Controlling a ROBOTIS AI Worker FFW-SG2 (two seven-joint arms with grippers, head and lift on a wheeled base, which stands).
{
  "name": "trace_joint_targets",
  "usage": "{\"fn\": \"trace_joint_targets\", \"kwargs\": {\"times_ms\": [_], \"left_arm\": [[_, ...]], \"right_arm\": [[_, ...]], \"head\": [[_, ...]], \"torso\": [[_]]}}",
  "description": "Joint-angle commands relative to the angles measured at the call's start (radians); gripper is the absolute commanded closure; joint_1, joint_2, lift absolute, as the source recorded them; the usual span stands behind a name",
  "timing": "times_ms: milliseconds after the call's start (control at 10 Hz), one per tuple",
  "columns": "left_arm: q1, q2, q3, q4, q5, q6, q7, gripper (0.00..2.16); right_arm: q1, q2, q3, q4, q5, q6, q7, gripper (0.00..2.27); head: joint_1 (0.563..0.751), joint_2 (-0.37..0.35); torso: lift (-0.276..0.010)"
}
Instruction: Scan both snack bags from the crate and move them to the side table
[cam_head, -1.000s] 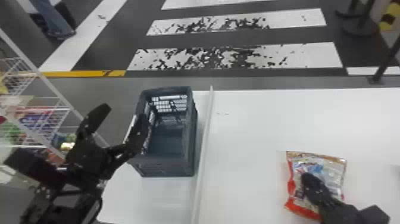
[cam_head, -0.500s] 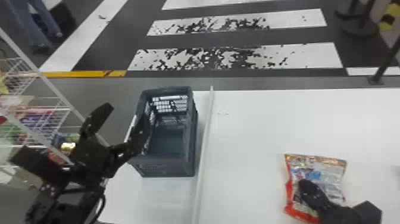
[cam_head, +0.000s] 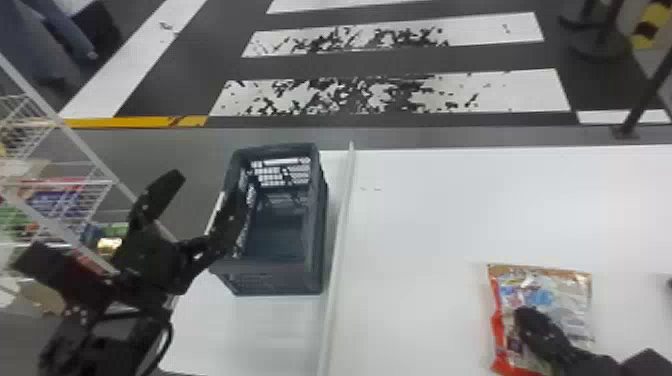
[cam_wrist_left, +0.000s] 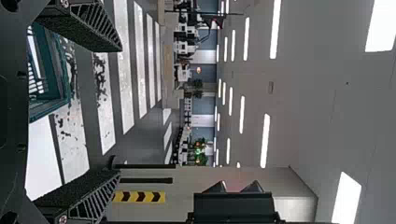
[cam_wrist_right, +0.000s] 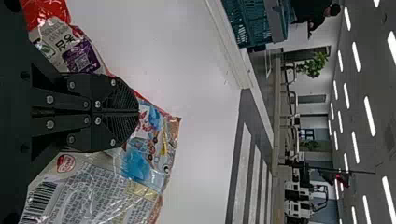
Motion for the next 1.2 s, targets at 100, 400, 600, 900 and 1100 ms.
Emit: {"fn": "trace_joint_targets", "kwargs": {"times_ms": [100, 400, 600, 900, 1100], "left_arm": [[-0.001, -0.005, -0.001, -0.001, 0.0, -0.003, -0.002, 0.06], [0.002, -0.008, -0.001, -0.005, 0.0, -0.006, -0.002, 0.06], [0.002, -0.001, -0.009, -0.008, 0.0, -0.009, -0.003, 0.06], [0.004, 0.011, -0.007, -0.005, 0.003, -0.009, -0.002, 0.06], [0.004, 0.01, -0.009, -0.005, 0.003, -0.009, -0.002, 0.06]], "right_arm": [[0.104, 0.0, -0.026, -0.208, -0.047, 0.073, 0.059, 2.25], [0.139, 0.004, -0.053, -0.302, -0.073, 0.101, 0.056, 2.25], [0.082, 0.002, -0.086, -0.24, -0.055, 0.107, 0.036, 2.25], [-0.007, -0.003, -0.113, -0.109, -0.003, 0.101, 0.035, 2.25], [-0.036, -0.003, -0.095, -0.061, 0.036, 0.104, 0.029, 2.25]], "head": [[0.695, 0.198], [0.695, 0.189], [0.695, 0.167], [0.695, 0.105], [0.695, 0.095]], "torso": [[-0.029], [-0.029], [-0.029], [-0.029], [-0.029]]}}
